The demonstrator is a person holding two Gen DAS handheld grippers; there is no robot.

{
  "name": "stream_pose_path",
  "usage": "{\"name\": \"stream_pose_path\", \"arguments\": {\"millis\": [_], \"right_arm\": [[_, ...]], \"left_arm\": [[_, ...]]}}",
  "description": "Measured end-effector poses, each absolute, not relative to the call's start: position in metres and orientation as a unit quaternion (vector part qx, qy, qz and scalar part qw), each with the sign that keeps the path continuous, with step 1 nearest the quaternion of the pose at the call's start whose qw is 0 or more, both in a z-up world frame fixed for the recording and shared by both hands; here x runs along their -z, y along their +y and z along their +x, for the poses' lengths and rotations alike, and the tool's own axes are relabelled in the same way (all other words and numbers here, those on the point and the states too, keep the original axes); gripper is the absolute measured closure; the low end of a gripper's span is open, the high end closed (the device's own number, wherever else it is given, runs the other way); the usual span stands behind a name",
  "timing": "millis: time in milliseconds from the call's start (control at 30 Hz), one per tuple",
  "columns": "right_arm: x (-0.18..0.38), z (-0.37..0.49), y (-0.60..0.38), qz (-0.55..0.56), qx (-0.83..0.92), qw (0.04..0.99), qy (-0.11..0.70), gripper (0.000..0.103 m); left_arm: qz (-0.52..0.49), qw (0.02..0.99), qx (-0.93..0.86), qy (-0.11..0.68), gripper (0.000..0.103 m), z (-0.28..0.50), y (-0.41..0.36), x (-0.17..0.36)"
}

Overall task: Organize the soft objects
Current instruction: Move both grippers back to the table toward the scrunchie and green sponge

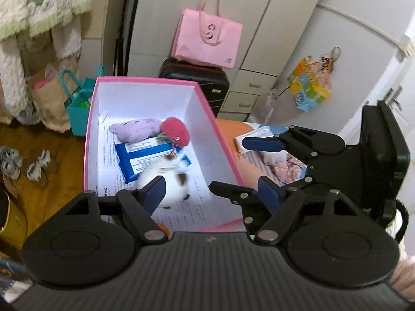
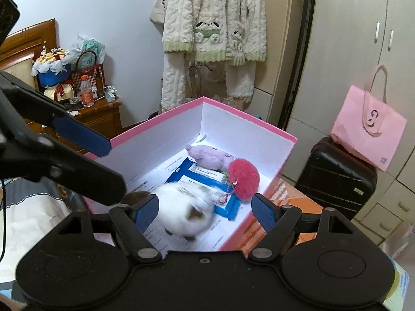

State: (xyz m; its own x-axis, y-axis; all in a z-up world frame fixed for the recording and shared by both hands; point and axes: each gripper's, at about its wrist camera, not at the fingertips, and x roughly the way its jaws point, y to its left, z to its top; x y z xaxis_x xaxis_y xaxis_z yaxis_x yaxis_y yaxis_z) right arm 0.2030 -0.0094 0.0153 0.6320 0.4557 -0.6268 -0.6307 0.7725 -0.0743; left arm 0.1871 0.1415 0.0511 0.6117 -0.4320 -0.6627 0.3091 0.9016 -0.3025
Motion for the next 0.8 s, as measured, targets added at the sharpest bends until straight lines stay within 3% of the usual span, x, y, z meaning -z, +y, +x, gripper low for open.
{"name": "stream_pose_path", "arguments": {"millis": [800], "right_arm": [[-0.046,0.117,-0.108,-0.102,-0.297,0.9,0.301,0.02]], "left_arm": [[-0.025,0.9,0.254,0.353,0.018,0.111,0.092,-0.082]]}}
